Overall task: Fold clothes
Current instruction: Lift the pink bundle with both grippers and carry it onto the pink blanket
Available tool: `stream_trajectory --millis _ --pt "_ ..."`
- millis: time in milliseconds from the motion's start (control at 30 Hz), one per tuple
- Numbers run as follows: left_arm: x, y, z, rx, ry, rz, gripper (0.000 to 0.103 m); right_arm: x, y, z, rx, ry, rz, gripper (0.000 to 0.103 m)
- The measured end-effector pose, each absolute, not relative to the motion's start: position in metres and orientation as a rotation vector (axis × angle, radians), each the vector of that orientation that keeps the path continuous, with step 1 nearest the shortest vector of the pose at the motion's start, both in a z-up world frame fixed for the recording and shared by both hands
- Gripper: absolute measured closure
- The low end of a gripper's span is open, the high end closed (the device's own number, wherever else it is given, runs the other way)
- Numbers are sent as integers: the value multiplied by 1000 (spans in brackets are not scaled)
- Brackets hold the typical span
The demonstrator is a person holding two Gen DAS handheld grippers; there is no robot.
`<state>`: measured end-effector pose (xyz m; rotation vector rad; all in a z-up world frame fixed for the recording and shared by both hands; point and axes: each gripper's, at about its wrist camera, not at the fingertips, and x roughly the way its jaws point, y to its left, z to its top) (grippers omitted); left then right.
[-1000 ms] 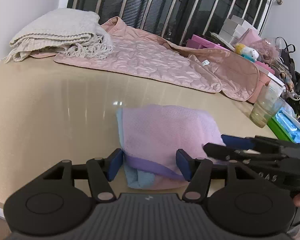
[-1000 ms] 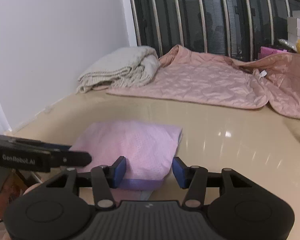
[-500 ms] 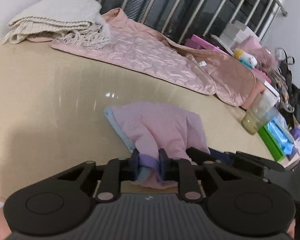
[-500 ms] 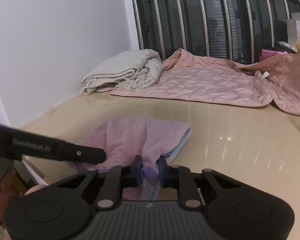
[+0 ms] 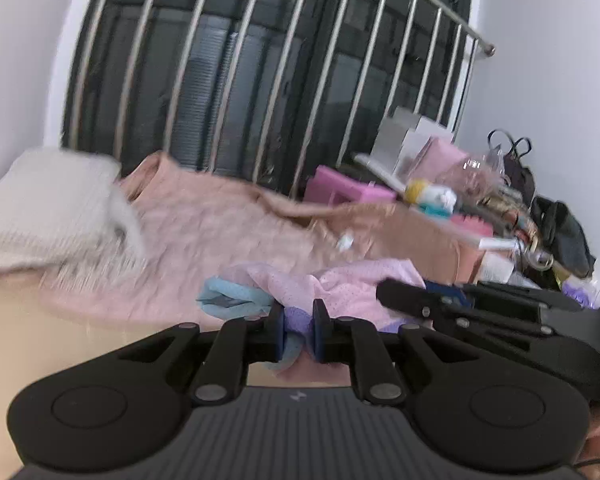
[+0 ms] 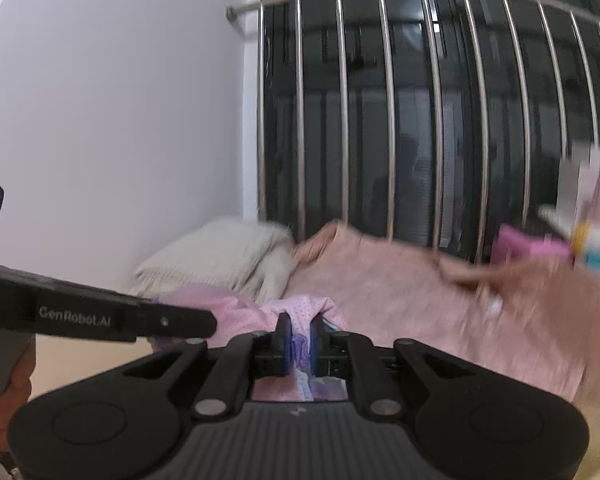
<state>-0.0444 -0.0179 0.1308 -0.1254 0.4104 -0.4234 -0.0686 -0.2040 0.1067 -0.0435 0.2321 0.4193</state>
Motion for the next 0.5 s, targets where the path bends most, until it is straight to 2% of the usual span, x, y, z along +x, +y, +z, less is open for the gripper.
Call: stream_trajectory --millis 233,500 --pt "60 -41 162 -114 402 -425 91 21 -206 157 -160 193 350 95" --pt "198 -43 142 -216 436 -379 91 165 -209 151 -180 262 286 95"
